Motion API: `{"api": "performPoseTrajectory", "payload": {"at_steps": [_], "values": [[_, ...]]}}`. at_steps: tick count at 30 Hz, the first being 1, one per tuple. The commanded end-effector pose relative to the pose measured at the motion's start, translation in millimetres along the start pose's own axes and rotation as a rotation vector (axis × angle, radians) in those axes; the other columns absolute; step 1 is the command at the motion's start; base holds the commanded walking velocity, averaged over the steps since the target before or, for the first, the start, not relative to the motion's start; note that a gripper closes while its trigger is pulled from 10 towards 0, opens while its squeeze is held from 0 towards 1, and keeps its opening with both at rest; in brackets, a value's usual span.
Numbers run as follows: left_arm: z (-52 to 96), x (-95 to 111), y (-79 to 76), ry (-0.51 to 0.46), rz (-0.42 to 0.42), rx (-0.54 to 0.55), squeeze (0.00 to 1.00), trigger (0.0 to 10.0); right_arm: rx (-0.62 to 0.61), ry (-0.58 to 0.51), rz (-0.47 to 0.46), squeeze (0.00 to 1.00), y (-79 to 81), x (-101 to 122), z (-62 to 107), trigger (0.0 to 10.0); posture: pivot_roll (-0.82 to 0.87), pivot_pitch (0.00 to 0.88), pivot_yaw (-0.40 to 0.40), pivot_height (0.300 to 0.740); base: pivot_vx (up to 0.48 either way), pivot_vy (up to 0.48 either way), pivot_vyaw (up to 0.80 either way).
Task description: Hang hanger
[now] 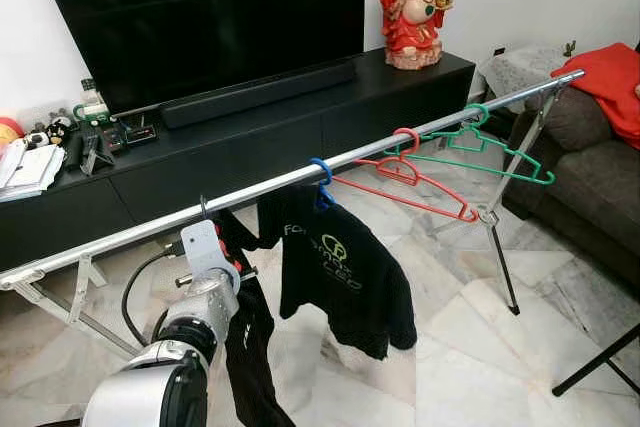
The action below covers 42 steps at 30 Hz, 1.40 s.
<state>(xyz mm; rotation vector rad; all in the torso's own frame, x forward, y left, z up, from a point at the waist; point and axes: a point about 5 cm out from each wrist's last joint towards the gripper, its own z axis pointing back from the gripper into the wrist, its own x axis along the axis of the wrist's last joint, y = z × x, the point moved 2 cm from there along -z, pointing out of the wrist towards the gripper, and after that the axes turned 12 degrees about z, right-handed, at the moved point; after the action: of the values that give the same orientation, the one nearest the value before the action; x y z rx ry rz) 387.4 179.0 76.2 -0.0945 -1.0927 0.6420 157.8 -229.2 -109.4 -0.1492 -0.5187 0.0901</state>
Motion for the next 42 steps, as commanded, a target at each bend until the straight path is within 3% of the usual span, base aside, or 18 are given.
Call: {"api": "performPoseTrajectory", "payload": {"at_steps": [1, 7, 13, 16, 23, 27, 28, 29, 31, 32, 34, 38, 42], "values": [[-1.0, 8, 1.0, -0.010, 0.005, 0.017, 0.00, 10.0, 0.009, 0.019, -0.014, 0.00, 2.9, -5, 0.4, 10.0, -0.03, 0.000, 0.069, 0.740, 0.000, 0.000, 0.00], [-1.7, 30, -4.1, -0.060, -0.028, 0.018, 0.00, 10.0, 0.024, 0.014, -0.017, 0.00, 19.8, 0, -1.4, 10.0, -0.03, 0.000, 0.073, 0.740, 0.000, 0.000, 0.00], [-2.6, 27, 4.3, -0.041, -0.070, 0.056, 0.00, 10.0, 0.032, 0.024, -0.016, 0.00, 24.5, -4, -0.6, 10.0, -0.03, 0.000, 0.068, 0.740, 0.000, 0.000, 0.00], [-3.0, 22, 9.6, -0.021, -0.085, 0.069, 0.00, 10.0, 0.032, 0.032, -0.014, 0.00, 22.6, -9, 0.4, 10.0, -0.03, 0.000, 0.069, 0.740, 0.000, 0.000, 0.00], [-2.9, -1, 27.8, 0.036, -0.154, 0.094, 0.00, 10.0, 0.014, 0.053, -0.013, 0.00, 1.0, -27, 5.5, 10.0, -0.03, 0.000, 0.072, 0.740, 0.000, 0.000, 0.00], [-2.5, -7, 33.8, 0.048, -0.159, 0.099, 0.00, 10.0, 0.016, 0.057, -0.011, 0.00, 0.9, -29, 6.2, 10.0, -0.02, 0.000, 0.072, 0.740, 0.000, 0.000, 0.00], [-2.0, -13, 36.1, 0.063, -0.174, 0.095, 0.05, 10.0, 0.028, 0.058, -0.008, 0.00, 11.0, -29, 5.6, 10.0, -0.02, 0.000, 0.073, 0.740, 0.000, 0.000, 0.00], [-1.6, -17, 37.2, 0.071, -0.177, 0.091, 0.19, 10.0, 0.038, 0.058, -0.005, 0.00, 19.0, -28, 5.0, 10.0, -0.02, 0.000, 0.074, 0.740, 0.000, 0.000, 0.00], [-1.4, -18, 37.5, 0.072, -0.172, 0.088, 0.19, 10.0, 0.042, 0.057, -0.003, 0.00, 22.0, -28, 4.8, 10.0, -0.02, 0.000, 0.074, 0.740, 0.000, 0.000, 0.00], [-1.3, -18, 34.7, 0.055, -0.158, 0.064, 1.00, 10.0, 0.048, 0.055, -0.002, 0.00, 27.4, -25, 3.9, 10.0, -0.02, 0.000, 0.074, 0.740, 0.000, 0.000, 0.00], [-1.0, -16, 31.3, 0.028, -0.143, 0.041, 1.00, 10.0, 0.053, 0.052, 0.001, 0.00, 31.4, -22, 3.2, 10.0, -0.02, 0.000, 0.075, 0.740, 0.000, 0.000, 0.00], [1.2, -4, 21.7, -0.105, -0.205, -0.028, 1.00, 10.0, 0.059, 0.041, 0.004, 0.00, 37.0, -13, 1.2, 10.0, -0.03, 0.000, 0.077, 0.740, 0.000, 0.000, 0.00], [6.3, 9, 14.2, -0.220, -0.252, -0.092, 1.00, 10.0, 0.050, 0.037, 0.008, 0.00, 29.6, -8, 0.0, 10.0, -0.02, 0.000, 0.079, 0.740, 0.000, 0.000, 0.00]]}}
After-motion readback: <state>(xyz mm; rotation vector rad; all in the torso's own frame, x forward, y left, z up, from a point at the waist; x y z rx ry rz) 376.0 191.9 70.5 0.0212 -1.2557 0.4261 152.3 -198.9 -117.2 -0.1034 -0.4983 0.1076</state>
